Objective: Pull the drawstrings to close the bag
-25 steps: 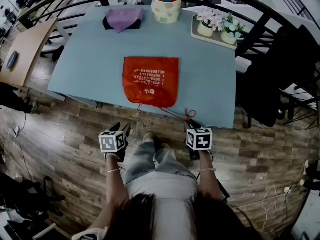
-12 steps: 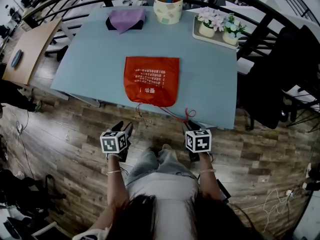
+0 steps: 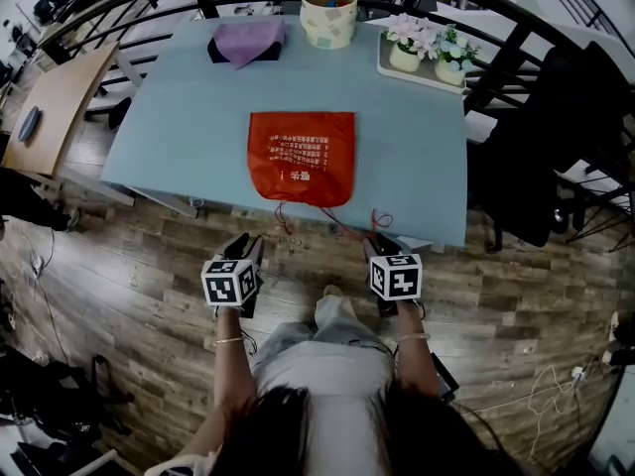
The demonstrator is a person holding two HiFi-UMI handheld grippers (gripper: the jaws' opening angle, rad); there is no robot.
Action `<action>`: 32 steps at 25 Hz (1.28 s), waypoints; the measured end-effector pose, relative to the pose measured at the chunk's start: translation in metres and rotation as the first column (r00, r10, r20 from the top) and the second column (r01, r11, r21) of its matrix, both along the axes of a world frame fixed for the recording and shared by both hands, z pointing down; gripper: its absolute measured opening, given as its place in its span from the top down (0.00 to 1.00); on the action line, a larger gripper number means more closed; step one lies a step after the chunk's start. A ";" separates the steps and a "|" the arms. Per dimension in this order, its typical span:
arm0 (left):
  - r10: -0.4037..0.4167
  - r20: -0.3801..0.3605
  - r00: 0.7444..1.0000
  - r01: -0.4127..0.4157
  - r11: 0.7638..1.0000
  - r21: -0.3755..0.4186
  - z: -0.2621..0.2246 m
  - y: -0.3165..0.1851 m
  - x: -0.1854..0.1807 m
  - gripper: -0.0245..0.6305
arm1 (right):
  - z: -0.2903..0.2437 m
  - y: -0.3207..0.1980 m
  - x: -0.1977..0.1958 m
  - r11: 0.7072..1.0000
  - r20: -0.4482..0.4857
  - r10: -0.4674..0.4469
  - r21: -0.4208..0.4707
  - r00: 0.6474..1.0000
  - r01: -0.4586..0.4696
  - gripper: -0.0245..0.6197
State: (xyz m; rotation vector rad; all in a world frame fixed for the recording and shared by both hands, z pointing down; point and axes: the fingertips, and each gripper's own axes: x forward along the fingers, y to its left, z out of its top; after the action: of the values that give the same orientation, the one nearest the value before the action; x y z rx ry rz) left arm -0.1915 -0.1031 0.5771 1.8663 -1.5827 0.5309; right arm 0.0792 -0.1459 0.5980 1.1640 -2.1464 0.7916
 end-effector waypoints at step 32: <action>0.125 0.077 0.989 -0.140 0.961 0.238 -0.072 0.071 0.001 0.91 | -0.068 0.086 -0.049 0.970 -0.037 0.021 0.242 0.999 -0.012 0.87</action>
State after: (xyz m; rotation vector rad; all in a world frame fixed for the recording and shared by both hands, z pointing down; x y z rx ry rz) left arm -0.1909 -0.0325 0.5048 2.1706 -1.6307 0.4724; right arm 0.0306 -0.0597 0.5298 1.3089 -2.2491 0.5179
